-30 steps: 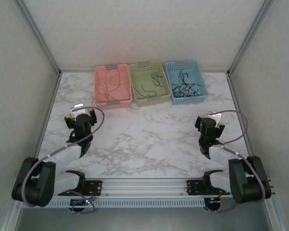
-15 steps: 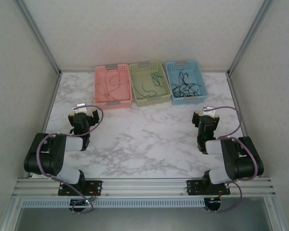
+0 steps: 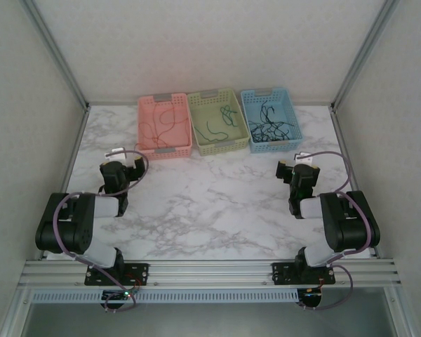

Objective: Untangle the cables

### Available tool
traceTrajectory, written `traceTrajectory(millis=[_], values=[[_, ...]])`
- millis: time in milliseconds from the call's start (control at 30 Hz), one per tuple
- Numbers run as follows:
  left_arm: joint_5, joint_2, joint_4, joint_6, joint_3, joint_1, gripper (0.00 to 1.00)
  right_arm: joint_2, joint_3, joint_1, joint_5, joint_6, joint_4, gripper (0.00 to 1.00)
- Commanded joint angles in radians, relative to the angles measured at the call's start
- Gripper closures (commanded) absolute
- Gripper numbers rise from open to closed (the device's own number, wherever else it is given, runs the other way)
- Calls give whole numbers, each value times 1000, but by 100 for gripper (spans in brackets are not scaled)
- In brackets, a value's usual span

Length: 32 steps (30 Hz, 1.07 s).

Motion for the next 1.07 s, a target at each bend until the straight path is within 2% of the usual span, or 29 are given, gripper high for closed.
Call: traceTrajectory(millis=[0,1033], values=[[22,9,-9,-16,15,5,0,5,16,-5,-10,5,10,1],[22,10,-8,-14,16,5,0,3,16,-4,-13,6,5,1]])
